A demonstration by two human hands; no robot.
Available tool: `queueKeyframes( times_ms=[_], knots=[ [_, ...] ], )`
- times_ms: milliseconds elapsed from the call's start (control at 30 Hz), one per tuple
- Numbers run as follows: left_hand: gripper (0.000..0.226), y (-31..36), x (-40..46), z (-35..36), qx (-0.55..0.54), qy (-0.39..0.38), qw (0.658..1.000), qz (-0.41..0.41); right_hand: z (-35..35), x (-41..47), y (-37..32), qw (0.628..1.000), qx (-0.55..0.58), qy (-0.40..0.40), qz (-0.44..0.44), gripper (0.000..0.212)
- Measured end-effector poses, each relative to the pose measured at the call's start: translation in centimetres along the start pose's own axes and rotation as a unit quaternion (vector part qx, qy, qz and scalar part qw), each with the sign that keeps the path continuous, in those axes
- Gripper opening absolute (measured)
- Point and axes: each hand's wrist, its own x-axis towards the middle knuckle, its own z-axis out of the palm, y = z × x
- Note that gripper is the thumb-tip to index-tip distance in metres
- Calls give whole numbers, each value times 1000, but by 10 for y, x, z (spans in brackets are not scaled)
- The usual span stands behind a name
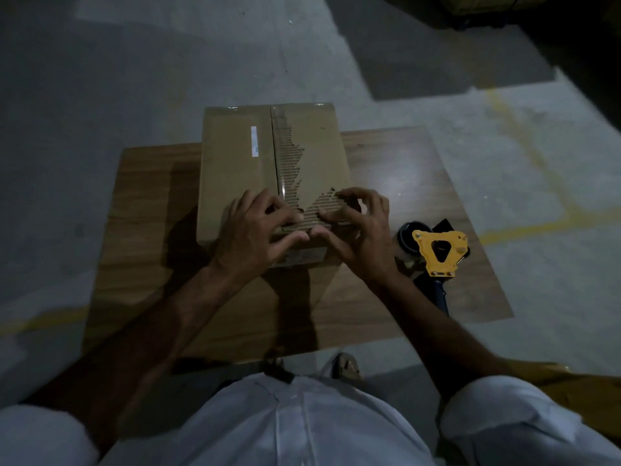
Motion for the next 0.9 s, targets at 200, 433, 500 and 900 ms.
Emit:
queueKeyframes(
  times_ms=[200,433,500,900],
  knots=[
    [47,13,-4,11,96,4,995,-26,5,-11,7,1000,13,-10,-1,44],
    [42,21,18,11,-50,-33,998,27,-15,9,28,997,50,-54,-22,37],
    [43,21,18,14,-46,-22,998,29,-11,7,30,995,78,-54,-15,37],
    [47,22,21,9,-54,-66,996,-16,-20,-6,26,988,138,-73,-15,44]
  ],
)
